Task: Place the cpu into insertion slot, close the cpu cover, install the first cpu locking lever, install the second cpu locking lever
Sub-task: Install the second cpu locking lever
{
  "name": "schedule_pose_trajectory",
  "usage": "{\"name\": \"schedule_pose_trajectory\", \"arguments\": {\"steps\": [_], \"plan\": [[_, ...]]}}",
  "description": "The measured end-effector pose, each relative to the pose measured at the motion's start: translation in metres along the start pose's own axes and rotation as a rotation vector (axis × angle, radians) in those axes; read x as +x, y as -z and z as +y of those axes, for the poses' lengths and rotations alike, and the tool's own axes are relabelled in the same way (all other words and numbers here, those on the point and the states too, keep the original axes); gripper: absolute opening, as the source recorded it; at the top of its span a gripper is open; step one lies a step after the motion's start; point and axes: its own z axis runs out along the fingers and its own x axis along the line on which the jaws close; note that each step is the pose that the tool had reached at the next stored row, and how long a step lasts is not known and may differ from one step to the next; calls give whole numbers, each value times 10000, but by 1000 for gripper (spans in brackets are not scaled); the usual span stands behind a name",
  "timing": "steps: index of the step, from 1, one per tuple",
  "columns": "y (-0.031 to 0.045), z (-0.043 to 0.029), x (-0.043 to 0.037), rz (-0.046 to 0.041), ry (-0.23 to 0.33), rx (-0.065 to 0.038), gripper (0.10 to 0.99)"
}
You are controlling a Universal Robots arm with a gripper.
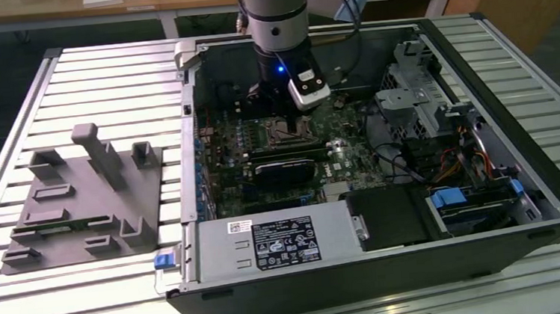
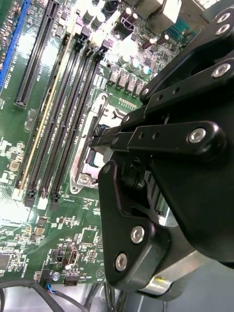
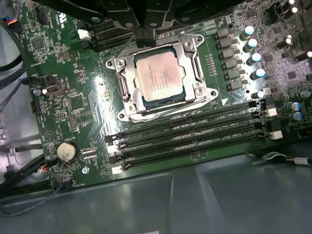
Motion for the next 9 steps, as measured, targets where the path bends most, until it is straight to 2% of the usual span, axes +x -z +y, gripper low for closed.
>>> {"name": "schedule_pose_trajectory", "arguments": {"steps": [9], "plan": [[51,-12,-17,15,-6,-57,106]]}}
